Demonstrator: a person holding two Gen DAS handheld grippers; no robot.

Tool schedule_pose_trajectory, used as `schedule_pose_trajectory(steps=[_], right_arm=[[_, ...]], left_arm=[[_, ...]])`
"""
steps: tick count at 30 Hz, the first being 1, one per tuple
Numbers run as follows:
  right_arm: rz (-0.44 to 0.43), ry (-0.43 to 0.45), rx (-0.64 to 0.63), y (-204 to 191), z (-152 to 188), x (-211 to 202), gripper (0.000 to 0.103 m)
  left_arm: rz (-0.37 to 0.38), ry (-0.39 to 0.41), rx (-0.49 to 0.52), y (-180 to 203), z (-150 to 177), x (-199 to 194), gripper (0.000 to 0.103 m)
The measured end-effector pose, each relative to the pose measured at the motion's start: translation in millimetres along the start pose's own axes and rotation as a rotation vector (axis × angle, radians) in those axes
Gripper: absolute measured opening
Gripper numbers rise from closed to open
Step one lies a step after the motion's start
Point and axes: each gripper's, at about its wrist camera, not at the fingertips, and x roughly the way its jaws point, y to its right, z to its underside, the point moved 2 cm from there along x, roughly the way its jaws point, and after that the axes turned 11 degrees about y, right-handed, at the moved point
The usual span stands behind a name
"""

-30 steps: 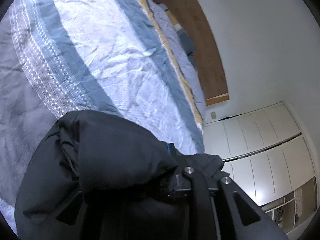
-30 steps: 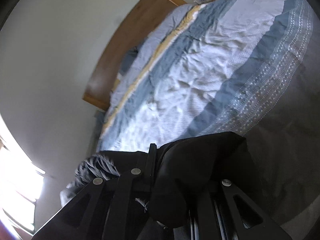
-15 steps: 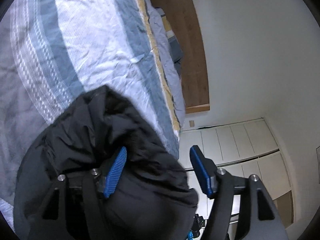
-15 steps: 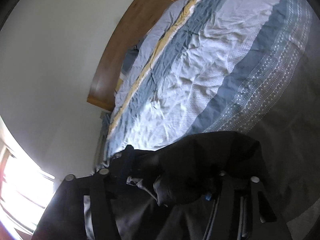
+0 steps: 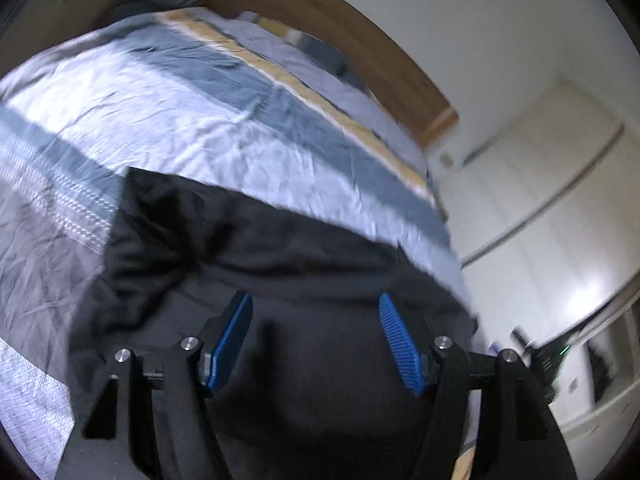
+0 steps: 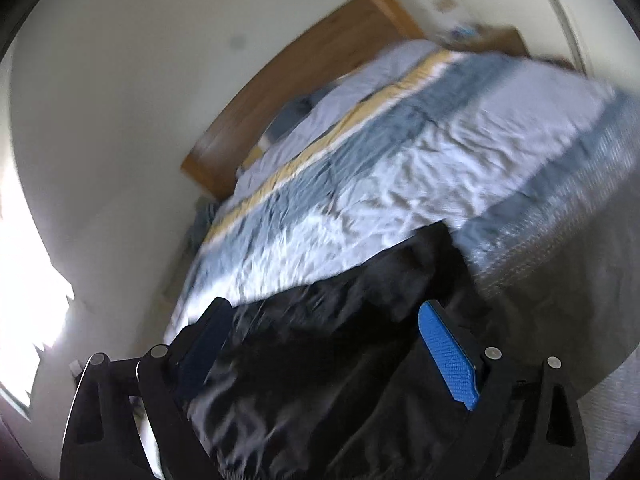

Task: Fold large clothes

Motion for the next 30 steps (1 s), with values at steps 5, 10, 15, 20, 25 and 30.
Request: schedule_pose_trajectory(steps=[5,10,15,20,25,30], right_arm=[[-0.076,-0.069,-0.199,-74.1,54.0,6.8,0.094],[-0.078,-0.155,-0.378,-120.9,103.1,46.6,0.092],[0.012,-0.212,-0.444,-130.3,119.8,107.5,0.092],[0.057,-0.221,-0.411,-111.3,104.2,143.6,0.092],[0.085,-0.227,-0.419,-92.4,85.6,152.2,0.090],[0.207,-0.201,-0.357,-28.0,60.0,130.2,0.089]], left_arm=[[0.000,-0.038,0.194,51.1,38.5,12.0,0.064],[-0.011,-0.106,0.295,78.9,56.6,52.7,0.064],[-0.099,-0.160,0.333,81.8,51.3,110.3,0.064],[-0.145,-0.174,0.313,74.1,38.8,146.4,0.064],[-0.165,-0.199,0.303,54.2,15.6,150.3,0.064],[-0.301,-0.197,0.265,3.9,-2.7,131.5,0.064]])
